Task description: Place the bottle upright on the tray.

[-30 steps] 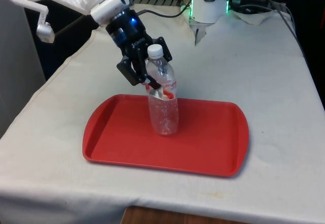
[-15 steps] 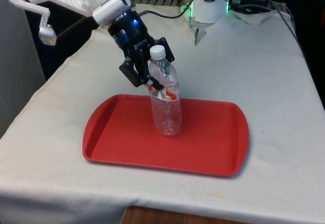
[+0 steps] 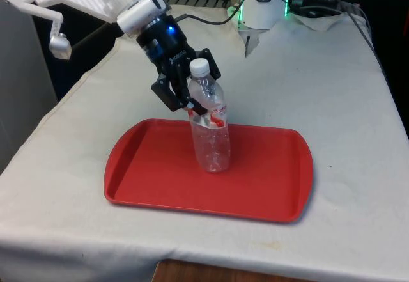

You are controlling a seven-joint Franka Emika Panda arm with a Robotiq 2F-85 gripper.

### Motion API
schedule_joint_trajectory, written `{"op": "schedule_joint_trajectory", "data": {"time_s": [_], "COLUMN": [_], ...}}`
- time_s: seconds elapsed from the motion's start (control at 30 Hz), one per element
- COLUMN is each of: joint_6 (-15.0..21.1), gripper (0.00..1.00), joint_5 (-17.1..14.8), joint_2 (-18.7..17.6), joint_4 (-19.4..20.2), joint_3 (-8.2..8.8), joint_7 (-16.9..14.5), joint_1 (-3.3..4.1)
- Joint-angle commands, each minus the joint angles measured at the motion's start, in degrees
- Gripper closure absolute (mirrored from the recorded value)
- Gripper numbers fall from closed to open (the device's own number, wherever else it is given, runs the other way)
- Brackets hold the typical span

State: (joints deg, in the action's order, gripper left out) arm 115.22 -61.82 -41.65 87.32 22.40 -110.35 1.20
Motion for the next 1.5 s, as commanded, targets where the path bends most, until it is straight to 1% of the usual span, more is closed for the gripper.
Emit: {"op": "schedule_joint_trajectory", "data": {"time_s": [0.0, 0.03, 0.13, 0.17, 0.2, 0.3, 0.33, 0.43, 0.47, 0.57, 0.6, 1.17, 1.47], "joint_6": [-0.11, -0.11, -0.11, -0.11, -0.11, -0.23, -0.23, -0.29, -0.23, -0.23, -0.23, -0.46, -0.52], "gripper": [1.0, 1.0, 0.88, 0.88, 0.82, 0.62, 0.47, 0.24, 0.24, 0.01, 0.0, 0.0, 0.0], "joint_5": [0.17, 0.17, 0.0, 0.11, 0.11, 0.06, 0.06, 0.0, 0.06, 0.06, 0.06, -0.23, -0.29], "joint_2": [-0.23, -0.23, 0.0, -0.17, -0.17, -0.17, -0.17, -0.06, -0.17, -0.17, -0.17, -0.29, 0.11], "joint_4": [-0.34, -0.34, -0.06, -0.29, -0.29, -0.34, -0.34, -0.11, -0.34, -0.34, -0.34, -0.23, 0.11], "joint_3": [0.06, 0.06, 0.06, 0.06, 0.06, 0.06, 0.06, 0.06, 0.06, 0.06, 0.06, -0.06, 0.23], "joint_7": [0.34, 0.34, 0.0, 0.23, 0.23, 0.23, 0.23, 0.0, 0.23, 0.23, 0.23, -0.11, 0.06], "joint_1": [0.0, 0.0, 0.0, 0.0, 0.0, -0.06, -0.06, -0.06, -0.06, -0.06, -0.06, -0.11, -0.11]}}
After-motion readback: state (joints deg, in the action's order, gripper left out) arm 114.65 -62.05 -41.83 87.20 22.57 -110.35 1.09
